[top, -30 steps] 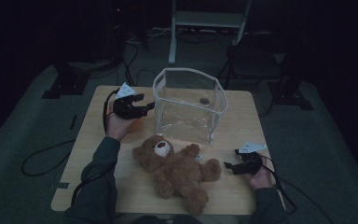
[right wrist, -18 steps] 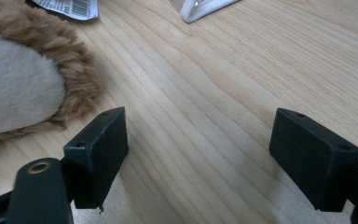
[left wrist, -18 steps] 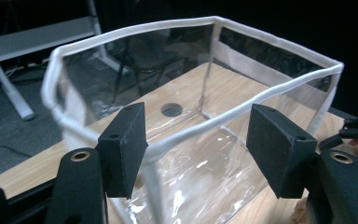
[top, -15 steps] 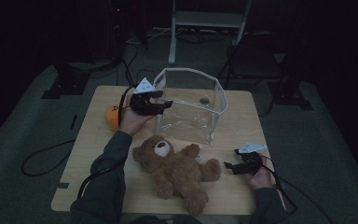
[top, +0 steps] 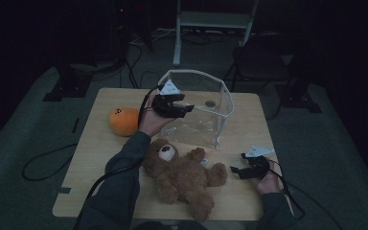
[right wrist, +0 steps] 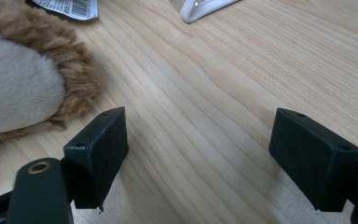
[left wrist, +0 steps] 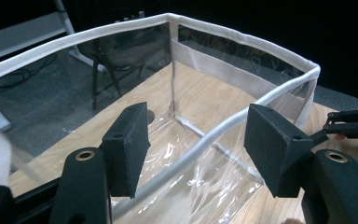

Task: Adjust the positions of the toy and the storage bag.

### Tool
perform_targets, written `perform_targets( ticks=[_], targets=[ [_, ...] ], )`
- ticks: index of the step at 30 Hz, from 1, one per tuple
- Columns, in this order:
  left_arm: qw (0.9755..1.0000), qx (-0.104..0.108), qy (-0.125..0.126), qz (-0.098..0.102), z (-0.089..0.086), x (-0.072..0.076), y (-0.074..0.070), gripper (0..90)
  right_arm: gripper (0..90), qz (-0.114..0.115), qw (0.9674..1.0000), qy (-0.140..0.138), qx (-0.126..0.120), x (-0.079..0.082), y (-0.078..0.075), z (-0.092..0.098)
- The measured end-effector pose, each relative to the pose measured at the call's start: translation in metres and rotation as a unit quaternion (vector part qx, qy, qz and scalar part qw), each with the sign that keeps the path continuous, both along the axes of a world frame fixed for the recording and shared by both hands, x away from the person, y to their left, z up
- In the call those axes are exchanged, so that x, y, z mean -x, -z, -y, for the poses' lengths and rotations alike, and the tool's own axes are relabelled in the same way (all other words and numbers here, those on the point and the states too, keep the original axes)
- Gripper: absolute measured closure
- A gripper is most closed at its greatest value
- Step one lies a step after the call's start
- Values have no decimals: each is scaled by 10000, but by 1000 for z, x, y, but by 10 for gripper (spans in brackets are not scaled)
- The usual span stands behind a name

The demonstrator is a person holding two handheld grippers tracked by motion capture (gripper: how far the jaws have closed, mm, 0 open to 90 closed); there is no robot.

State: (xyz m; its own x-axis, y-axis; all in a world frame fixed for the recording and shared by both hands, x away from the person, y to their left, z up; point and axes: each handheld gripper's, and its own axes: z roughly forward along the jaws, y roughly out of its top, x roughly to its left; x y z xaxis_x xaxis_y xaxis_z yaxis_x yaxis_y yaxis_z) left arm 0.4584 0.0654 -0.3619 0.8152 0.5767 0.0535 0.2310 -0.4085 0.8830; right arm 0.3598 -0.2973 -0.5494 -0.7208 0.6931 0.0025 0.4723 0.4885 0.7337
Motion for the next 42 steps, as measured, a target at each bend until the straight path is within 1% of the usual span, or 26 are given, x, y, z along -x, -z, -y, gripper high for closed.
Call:
perform_targets(
  ticks=[3, 4, 5, 6, 9, 11, 15, 19, 21, 23, 25, 30, 33, 39, 42],
  targets=[
    [9999, -109, 23, -26, 8, -2, 2, 407, 186, -3, 10000, 4, -7, 0, 0, 0],
    [9999, -109, 23, -26, 8, -2, 2, 412, 186, -3, 10000, 4, -7, 0, 0, 0],
    [9998, -214, 18, -55, 12, -3, 5, 412, 186, -3, 10000, 4, -6, 0, 0, 0],
    [9996, -268, 7, -66, 13, -3, 6, 424, 186, -7, 10000, 7, -8, 0, 0, 0],
    [9992, -386, 56, -56, 15, -1, 9, 434, 186, 0, 10000, 1, -1, 0, 0, 0],
    [9989, -459, 11, -39, 17, 2, 9, 441, 186, -2, 10000, 1, -7, 0, 0, 0],
    [9984, -557, 12, -28, 16, 5, 9, 493, 186, -4, 10000, 3, -7, 0, 0, 0],
    [9985, -549, -39, -42, 12, 3, 9, 540, 186, -2, 10000, 1, -6, 0, 0, 0],
    [9984, -565, -73, -35, 12, 2, 9, 577, 186, -1, 10000, 1, -6, 0, 0, 0],
    [9978, -663, -78, 3, 12, 4, 9, 628, 186, -1, 10000, 0, -5, 0, 0, 0],
    [9971, -766, -12, 25, 12, 6, 8, 686, 186, -1, 10000, -1, -4, 0, 0, 0],
    [9955, -945, 81, 75, 13, 11, 8, 841, 186, 1, 10000, -2, -3, 0, 0, 0],
    [9955, -935, 115, 87, 13, 14, 9, 872, 186, 0, 10000, 0, -4, 0, 0, 0],
    [9965, -772, 305, 16, 6, 22, 11, 879, 186, -1, 10000, -2, 0, 0, 0, 0],
    [9961, -798, 372, 48, 6, 29, 9, 879, 186, 4, 10000, -5, 4, 0, 0, 0]
  ],
)
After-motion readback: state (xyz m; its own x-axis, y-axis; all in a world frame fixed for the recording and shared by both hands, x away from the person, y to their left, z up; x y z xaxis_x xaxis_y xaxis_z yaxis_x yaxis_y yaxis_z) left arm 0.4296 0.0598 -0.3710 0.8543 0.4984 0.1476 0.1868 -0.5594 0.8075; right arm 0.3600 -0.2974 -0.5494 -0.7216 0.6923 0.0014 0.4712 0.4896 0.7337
